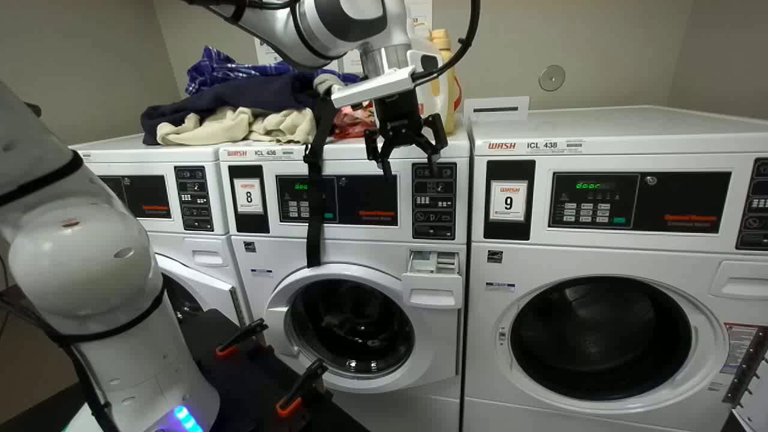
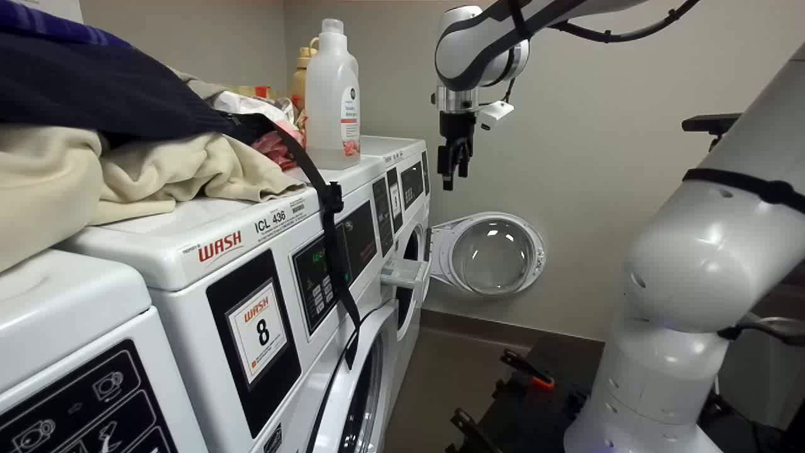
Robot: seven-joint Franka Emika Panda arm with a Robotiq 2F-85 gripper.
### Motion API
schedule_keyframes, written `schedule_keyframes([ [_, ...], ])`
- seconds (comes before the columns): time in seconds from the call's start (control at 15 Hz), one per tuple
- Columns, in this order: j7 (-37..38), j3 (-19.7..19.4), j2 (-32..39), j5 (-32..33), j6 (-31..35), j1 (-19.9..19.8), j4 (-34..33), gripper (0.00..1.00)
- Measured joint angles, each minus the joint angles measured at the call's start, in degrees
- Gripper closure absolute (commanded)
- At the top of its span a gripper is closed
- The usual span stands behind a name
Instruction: Tip the bottle over the soap chamber
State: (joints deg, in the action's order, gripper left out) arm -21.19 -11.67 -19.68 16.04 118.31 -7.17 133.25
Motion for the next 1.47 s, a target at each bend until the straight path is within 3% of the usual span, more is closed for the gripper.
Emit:
schedule_keyframes([
  [1.13,0.0,-0.14,0.0,0.0,0.06,-0.12,-0.12,0.0],
  [1.47,-2.54,-2.66,0.42,0.0,0.81,-0.95,-2.38,0.0],
])
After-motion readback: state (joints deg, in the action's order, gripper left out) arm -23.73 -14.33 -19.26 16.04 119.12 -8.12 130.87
